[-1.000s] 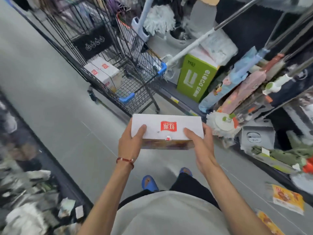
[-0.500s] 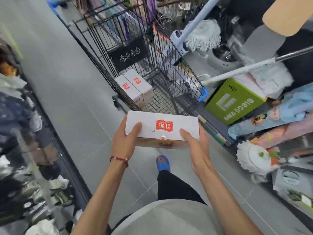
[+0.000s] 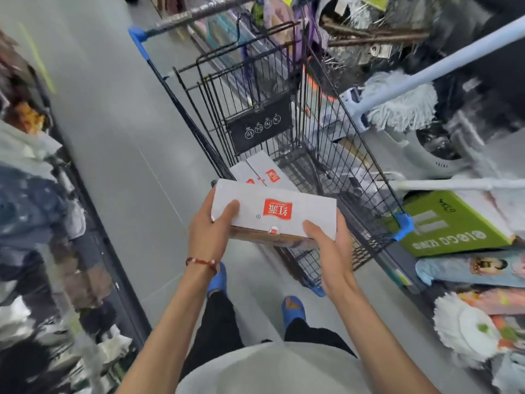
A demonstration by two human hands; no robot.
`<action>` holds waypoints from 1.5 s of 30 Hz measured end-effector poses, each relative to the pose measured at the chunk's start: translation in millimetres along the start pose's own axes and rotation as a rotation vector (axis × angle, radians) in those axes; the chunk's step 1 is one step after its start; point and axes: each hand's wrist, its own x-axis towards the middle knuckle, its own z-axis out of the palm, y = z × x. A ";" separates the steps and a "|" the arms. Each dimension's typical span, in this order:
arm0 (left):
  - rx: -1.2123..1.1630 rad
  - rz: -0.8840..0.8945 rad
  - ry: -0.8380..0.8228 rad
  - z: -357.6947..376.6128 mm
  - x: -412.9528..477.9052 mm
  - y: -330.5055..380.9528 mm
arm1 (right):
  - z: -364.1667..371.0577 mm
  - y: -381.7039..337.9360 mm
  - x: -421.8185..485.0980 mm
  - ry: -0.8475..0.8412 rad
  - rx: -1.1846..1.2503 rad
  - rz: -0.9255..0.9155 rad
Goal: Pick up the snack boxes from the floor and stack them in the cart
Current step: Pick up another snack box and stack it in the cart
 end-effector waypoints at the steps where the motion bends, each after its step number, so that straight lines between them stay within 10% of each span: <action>1: 0.001 0.008 -0.021 -6.5 16.8 3.1 | 13.8 -1.3 8.2 0.028 -0.003 -0.004; 20: 0.212 0.161 -0.578 25.5 213.8 92.0 | 105.1 -33.4 69.4 0.444 0.207 0.027; 45: 0.495 0.002 -0.700 197.1 366.3 88.9 | 56.4 -15.4 256.3 0.352 0.221 0.196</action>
